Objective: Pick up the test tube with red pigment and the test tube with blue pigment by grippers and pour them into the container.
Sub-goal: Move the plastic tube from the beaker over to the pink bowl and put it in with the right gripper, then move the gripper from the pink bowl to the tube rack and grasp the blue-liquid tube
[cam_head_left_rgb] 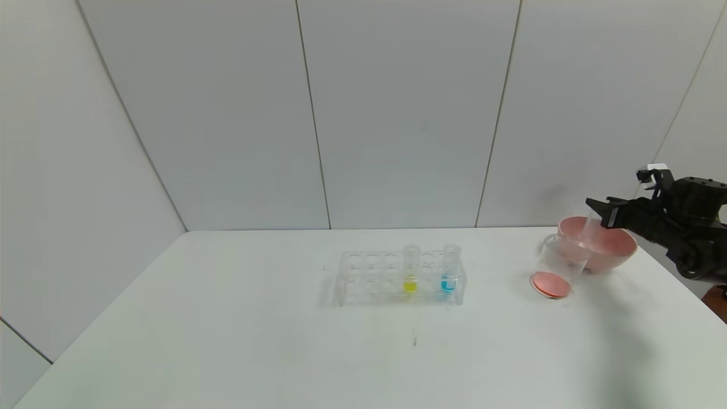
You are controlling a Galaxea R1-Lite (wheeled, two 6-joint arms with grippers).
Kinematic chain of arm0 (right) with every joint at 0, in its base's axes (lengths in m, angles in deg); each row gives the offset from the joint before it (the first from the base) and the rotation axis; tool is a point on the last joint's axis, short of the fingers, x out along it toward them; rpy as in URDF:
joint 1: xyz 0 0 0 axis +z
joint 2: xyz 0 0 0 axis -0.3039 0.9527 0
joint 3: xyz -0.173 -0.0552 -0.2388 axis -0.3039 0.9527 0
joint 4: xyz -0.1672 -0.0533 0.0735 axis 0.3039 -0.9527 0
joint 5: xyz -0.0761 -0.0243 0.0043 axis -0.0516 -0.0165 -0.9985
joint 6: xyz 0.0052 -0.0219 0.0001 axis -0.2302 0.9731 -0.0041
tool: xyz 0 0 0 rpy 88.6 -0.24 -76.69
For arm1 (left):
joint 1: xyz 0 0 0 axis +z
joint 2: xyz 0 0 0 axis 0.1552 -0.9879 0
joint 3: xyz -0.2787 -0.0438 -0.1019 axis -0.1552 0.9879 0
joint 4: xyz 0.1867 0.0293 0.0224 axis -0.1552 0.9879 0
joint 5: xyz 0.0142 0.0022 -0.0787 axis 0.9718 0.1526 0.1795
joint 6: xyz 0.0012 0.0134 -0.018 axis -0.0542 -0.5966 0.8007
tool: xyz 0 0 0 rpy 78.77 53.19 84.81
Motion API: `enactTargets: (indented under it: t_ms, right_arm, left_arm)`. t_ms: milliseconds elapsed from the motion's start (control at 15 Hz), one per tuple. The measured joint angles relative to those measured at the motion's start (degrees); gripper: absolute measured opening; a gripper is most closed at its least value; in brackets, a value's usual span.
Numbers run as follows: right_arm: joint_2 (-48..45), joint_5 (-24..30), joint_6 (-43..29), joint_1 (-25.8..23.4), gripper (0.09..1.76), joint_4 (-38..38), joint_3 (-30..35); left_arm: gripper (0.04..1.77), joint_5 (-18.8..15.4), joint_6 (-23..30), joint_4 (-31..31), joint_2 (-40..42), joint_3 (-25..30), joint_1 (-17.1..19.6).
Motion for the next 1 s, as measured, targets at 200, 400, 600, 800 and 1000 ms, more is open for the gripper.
enactTargets:
  t_ms: [200, 400, 600, 800, 1000]
  right_arm:
    - [0.1, -0.1, 0.0, 0.4, 1.16, 0.1, 0.0]
    - [-0.9, -0.1, -0.1, 0.8, 1.34, 0.7, 1.0]
    - [-4.2, 0.1, -1.4, 1.2, 1.45, 4.3, 6.3]
    - [-8.8, 0.9, -1.9, 1.8, 1.53, 8.8, 14.9]
    - [-13.6, 1.9, -2.0, 2.9, 1.59, 15.9, 25.4]
  left_arm:
    - [1.76, 0.0, 0.0, 0.0, 0.0, 0.0, 0.0]
    - [1.76, 0.0, 0.0, 0.0, 0.0, 0.0, 0.0]
    - [1.76, 0.0, 0.0, 0.0, 0.0, 0.0, 0.0]
    - [1.76, 0.0, 0.0, 0.0, 0.0, 0.0, 0.0]
    - [1.76, 0.0, 0.0, 0.0, 0.0, 0.0, 0.0]
